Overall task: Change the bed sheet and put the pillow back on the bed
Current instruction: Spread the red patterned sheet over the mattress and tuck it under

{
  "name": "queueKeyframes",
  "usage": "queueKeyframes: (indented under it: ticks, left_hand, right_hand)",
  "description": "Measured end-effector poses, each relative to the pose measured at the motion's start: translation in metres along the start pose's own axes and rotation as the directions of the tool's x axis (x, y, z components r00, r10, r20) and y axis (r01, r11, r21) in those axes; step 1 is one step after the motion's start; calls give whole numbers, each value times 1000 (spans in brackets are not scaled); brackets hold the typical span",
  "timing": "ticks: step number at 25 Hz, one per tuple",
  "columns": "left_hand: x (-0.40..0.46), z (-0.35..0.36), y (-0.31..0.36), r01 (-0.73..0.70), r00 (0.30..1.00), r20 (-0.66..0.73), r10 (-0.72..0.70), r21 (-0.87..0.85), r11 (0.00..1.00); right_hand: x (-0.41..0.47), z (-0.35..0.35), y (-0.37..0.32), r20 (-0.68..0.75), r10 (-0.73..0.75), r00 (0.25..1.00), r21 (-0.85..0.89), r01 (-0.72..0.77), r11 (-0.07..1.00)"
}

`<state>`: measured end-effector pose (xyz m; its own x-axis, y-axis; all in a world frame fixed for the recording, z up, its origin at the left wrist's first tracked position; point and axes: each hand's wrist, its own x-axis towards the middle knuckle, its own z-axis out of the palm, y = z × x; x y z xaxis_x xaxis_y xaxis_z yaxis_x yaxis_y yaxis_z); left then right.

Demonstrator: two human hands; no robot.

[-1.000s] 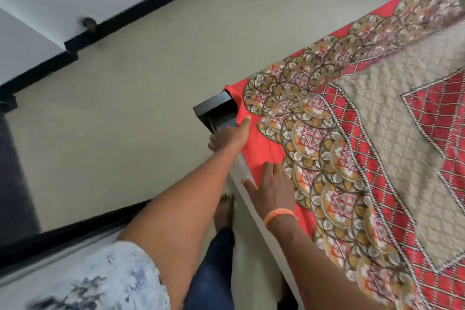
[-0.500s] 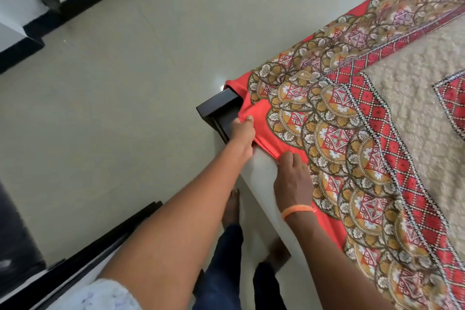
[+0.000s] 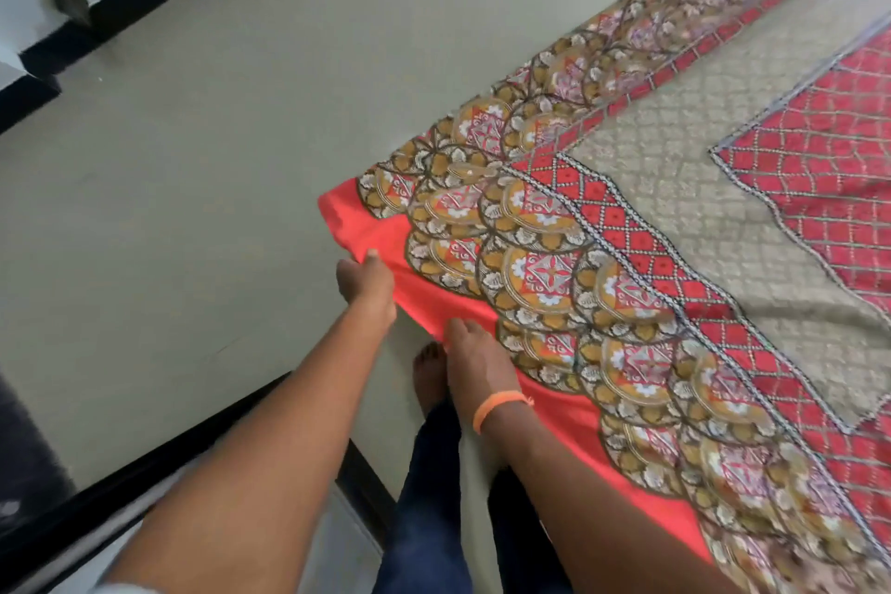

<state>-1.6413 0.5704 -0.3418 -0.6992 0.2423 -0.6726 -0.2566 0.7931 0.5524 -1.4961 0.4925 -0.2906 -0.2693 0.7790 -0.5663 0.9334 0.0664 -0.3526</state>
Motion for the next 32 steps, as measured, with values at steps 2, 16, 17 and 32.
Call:
queueKeyframes:
  ticks: [2,16,17,32]
  left_hand:
    - [-9,7,7,80,996,35,-79,-56,995]
    - [-314,36,-271,423,613,598,-516,302,854]
    - [-327,36,-281,362,649,584,-487,325,873]
    - [-388,29,-338,-48,929,347,-127,456,889]
  right_hand:
    - [-15,0,14,-101,0,995,128,13,992]
    - [-344,106,275,762,566,314,321,577,-751]
    - [-362,109,291,776,548,311,298,585,-754]
    - [-465,178,363,796,581,170,488,388,-782]
